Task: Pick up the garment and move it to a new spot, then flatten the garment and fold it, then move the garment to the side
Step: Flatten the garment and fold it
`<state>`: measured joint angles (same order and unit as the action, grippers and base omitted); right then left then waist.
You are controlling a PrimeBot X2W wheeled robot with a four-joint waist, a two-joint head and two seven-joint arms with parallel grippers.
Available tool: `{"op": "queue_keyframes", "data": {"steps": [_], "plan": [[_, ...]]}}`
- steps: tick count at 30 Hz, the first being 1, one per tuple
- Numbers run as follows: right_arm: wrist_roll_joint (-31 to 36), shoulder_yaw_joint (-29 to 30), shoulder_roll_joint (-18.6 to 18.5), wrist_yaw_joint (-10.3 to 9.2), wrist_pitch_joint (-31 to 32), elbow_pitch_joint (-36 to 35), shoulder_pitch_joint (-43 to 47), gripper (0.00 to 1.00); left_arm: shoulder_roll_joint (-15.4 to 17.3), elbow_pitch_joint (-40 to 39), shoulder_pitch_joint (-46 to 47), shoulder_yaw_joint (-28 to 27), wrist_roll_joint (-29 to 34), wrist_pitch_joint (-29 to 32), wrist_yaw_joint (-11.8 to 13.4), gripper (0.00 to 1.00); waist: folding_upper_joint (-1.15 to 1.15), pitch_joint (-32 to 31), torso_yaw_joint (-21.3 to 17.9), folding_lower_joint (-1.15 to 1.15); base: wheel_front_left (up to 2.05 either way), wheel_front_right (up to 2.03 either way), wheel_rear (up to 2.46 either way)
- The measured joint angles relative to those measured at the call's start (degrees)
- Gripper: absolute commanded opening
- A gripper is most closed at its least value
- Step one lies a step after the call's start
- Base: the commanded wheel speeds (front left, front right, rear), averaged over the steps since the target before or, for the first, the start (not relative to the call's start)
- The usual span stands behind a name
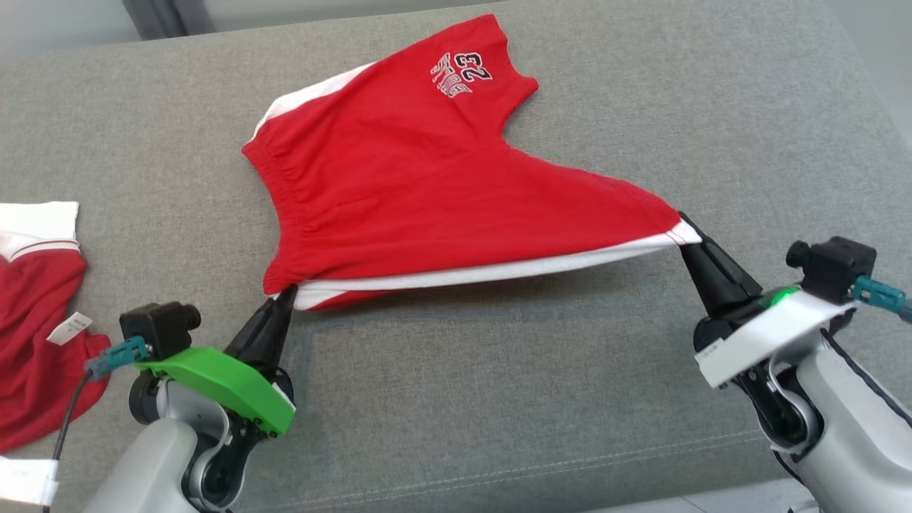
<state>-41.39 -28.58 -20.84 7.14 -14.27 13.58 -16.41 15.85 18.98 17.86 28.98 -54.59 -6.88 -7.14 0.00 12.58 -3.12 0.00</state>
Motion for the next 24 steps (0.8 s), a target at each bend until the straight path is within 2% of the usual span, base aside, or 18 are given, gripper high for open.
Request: {"op": "queue_keyframes", "data": {"steps": [9, 14, 24], "plan": [[-0.55, 1.49, -2.45, 0.01, 0.01, -5.54, 8.2, 0.0, 2.61, -3.65, -5.41, 1.09, 3.37, -3.11, -0.42, 0.0, 0.0, -0.98, -0.85, 0.0, 0.0, 0.0, 0.0], [-0.6, 0.23, -3.44, 0.02, 0.0, -6.66, 11.59, 0.0, 4.91, -4.46, -7.88, 2.58, 6.55, -3.5, -0.42, 0.0, 0.0, -1.92, -1.03, 0.0, 0.0, 0.0, 0.0], [-0.96, -0.33, -6.2, 0.01, 1.2, -8.62, 13.38, 0.0, 5.02, -8.16, -10.66, 3.36, 6.87, -3.36, 0.18, 0.0, 0.0, -3.67, -0.1, 0.0, 0.0, 0.0, 0.0]]}}
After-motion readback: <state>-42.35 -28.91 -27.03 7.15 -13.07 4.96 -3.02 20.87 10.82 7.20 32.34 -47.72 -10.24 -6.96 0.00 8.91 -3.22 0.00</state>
